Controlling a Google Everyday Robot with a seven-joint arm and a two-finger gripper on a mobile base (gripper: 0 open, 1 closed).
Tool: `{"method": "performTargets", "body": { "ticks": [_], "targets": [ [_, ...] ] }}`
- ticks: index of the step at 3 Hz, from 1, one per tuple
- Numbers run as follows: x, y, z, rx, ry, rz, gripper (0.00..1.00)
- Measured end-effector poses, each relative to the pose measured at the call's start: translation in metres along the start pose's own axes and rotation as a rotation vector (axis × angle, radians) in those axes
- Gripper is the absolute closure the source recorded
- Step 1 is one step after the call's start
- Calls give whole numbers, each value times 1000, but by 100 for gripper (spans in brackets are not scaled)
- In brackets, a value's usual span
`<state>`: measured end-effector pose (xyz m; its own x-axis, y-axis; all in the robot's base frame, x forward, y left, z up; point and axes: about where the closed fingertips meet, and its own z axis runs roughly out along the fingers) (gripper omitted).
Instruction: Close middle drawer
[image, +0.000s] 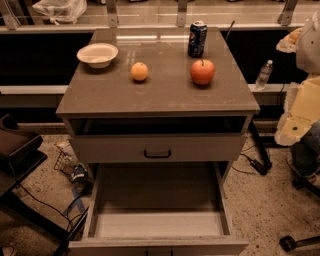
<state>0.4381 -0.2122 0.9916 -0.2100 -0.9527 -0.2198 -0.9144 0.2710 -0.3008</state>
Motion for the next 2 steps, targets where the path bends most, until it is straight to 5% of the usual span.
{"method": "performTargets", "body": {
  "ticks": [2],
  "targets": [
    [23, 17, 26, 1, -40, 46, 0]
  ]
}}
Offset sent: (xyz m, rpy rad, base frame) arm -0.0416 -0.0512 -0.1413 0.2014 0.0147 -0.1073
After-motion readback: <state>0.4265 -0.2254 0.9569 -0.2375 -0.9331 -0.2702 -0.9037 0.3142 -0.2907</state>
